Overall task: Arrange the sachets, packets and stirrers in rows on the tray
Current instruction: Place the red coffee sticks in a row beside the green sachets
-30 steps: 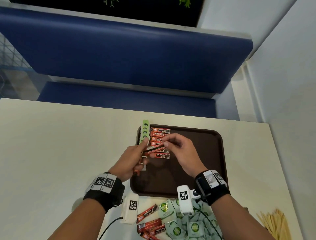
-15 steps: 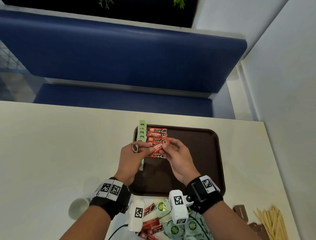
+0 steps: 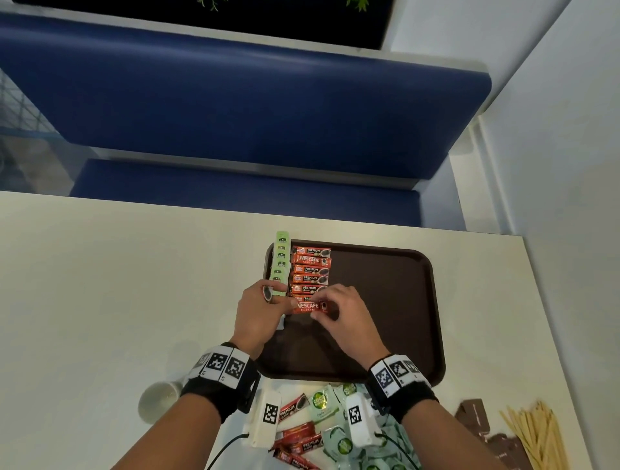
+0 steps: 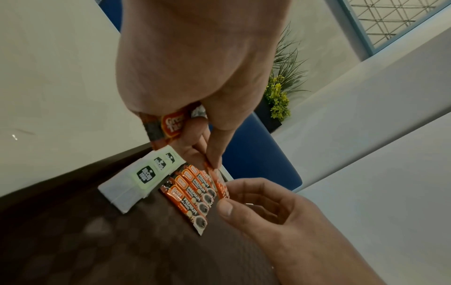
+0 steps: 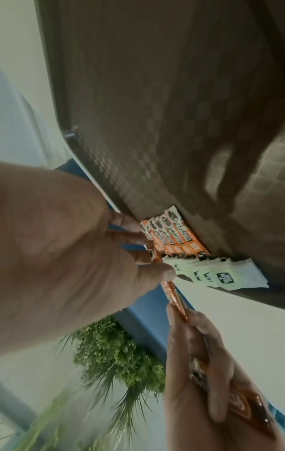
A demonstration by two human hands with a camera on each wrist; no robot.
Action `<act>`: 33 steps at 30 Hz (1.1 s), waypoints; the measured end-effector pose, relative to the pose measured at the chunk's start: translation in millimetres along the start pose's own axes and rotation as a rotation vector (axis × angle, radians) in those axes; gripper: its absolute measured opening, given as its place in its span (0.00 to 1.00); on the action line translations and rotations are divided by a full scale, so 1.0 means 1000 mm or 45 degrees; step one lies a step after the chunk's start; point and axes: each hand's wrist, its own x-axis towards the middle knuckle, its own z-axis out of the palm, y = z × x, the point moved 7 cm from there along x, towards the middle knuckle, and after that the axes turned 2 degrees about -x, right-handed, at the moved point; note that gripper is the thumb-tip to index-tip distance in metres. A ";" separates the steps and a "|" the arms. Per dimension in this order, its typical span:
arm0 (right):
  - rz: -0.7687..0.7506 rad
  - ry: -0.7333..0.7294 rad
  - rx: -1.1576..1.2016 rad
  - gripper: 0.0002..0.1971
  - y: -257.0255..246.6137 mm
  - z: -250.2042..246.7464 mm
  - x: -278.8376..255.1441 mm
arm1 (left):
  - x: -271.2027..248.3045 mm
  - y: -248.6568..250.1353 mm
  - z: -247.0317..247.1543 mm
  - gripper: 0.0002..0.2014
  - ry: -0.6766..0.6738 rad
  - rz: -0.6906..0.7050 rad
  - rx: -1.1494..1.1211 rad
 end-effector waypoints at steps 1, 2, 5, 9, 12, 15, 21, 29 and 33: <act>-0.022 0.021 -0.066 0.14 0.001 0.000 0.000 | 0.000 -0.002 0.000 0.15 -0.008 -0.003 0.012; -0.041 0.040 -0.120 0.13 0.002 0.001 0.001 | 0.000 -0.003 -0.002 0.15 0.005 0.000 0.026; -0.107 0.063 -0.326 0.13 0.005 0.008 0.002 | -0.001 -0.006 -0.013 0.14 0.114 0.006 0.070; -0.187 0.080 -0.622 0.14 0.011 0.026 0.006 | -0.006 -0.010 -0.028 0.11 0.197 -0.007 0.042; -0.242 0.098 -0.749 0.14 0.009 0.037 0.007 | -0.012 -0.010 -0.036 0.08 0.191 -0.015 0.048; -0.243 0.103 -0.812 0.14 0.008 0.042 0.007 | -0.014 -0.012 -0.041 0.06 0.176 -0.036 0.026; -0.232 0.097 -0.843 0.14 0.011 0.046 0.007 | -0.018 -0.009 -0.041 0.06 0.145 -0.060 -0.004; -0.248 0.078 -0.878 0.14 0.015 0.048 0.009 | -0.020 -0.008 -0.043 0.07 0.130 -0.090 -0.017; -0.261 0.091 -0.878 0.15 0.014 0.048 0.009 | -0.022 -0.007 -0.042 0.06 0.128 -0.096 -0.029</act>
